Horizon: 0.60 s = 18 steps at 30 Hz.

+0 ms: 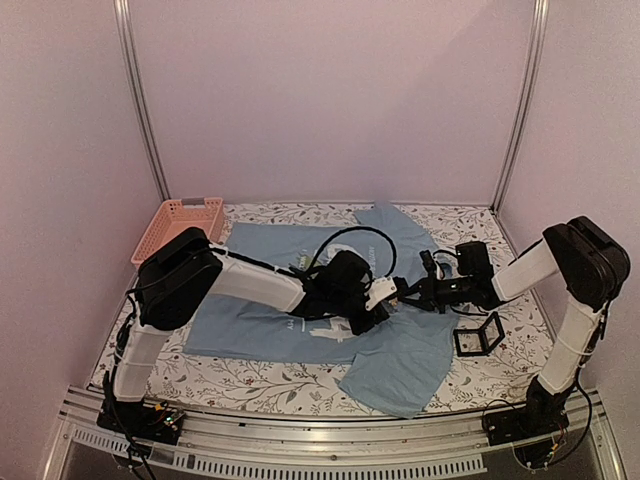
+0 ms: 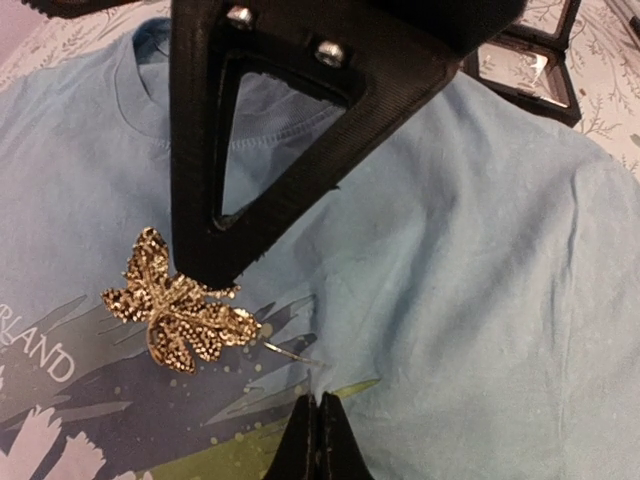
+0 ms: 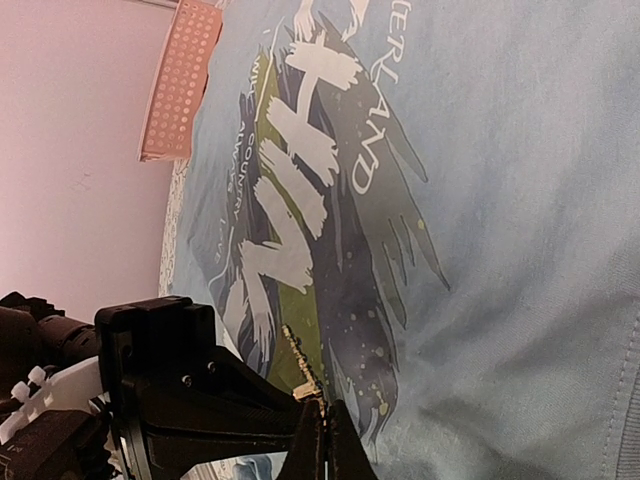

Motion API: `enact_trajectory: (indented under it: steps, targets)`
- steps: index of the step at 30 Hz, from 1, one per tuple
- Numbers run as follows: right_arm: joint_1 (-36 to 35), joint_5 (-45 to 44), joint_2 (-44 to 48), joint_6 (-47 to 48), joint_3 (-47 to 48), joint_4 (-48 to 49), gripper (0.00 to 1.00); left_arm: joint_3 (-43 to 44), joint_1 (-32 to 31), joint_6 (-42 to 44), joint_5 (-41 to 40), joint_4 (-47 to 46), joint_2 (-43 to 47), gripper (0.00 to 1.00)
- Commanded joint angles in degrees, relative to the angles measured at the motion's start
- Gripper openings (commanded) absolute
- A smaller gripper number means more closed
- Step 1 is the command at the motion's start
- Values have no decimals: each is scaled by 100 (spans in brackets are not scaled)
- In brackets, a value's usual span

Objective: Pin the brooch onto the clothing

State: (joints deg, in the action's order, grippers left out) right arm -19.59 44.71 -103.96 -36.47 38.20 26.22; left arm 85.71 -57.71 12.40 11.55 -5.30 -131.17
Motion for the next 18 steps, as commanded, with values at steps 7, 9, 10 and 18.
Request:
enact_trajectory:
  steps: [7,9,10,18]
  targets:
    - [-49,44,-140,-30,316,61,0,-135,-39,147,27,-193,85,0]
    - [-52,23,-133,-10,344,11,0,-166,-39,144,10,-224,104,0]
    - [-48,26,-140,-2,346,-5,0,-173,-41,147,7,-233,110,0]
    - [-84,41,-120,50,181,-104,0,-186,-38,172,-23,-261,128,0]
